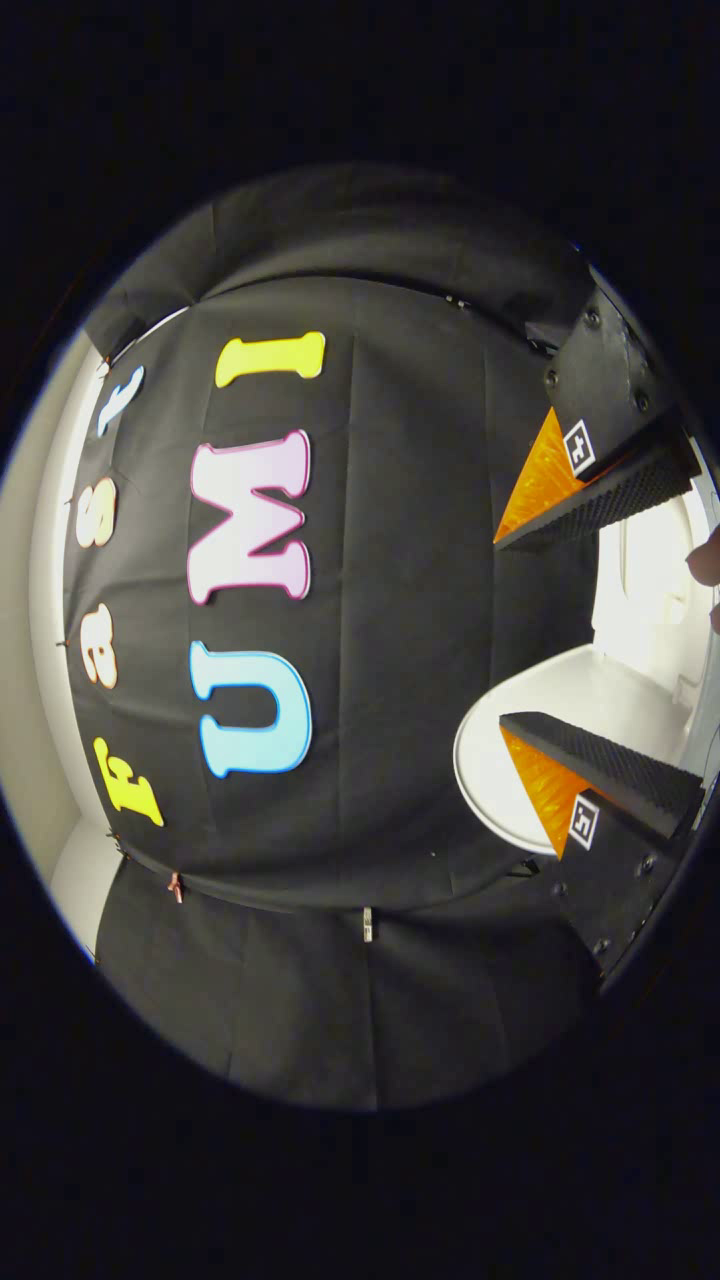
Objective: Open the toilet lid.
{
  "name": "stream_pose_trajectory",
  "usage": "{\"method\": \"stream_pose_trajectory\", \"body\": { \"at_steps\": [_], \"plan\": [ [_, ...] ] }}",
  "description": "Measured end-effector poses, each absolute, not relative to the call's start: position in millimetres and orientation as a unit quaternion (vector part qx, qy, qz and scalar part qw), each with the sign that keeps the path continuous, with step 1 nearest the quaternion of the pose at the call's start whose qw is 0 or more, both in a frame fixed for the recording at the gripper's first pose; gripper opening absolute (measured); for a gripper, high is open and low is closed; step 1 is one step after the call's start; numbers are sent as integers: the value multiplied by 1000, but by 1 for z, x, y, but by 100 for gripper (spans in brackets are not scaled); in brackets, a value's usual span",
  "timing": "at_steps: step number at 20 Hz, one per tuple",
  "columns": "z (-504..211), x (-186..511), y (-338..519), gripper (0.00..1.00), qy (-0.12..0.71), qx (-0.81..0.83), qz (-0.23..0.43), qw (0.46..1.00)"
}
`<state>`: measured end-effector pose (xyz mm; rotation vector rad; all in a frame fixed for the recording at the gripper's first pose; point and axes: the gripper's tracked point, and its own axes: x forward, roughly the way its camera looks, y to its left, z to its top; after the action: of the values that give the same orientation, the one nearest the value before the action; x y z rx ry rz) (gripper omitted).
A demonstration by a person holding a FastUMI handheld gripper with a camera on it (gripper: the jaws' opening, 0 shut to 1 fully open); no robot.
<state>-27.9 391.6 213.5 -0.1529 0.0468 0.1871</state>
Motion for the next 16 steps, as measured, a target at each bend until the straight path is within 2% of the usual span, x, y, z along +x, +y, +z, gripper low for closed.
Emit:
{"method": "stream_pose_trajectory", "body": {
  "at_steps": [6, 16],
  "plan": [
    [174, -18, 310, 99, 48, -40, 84, 995],
    [127, 1, 198, 99, 18, -2, 44, 999]
  ]
}}
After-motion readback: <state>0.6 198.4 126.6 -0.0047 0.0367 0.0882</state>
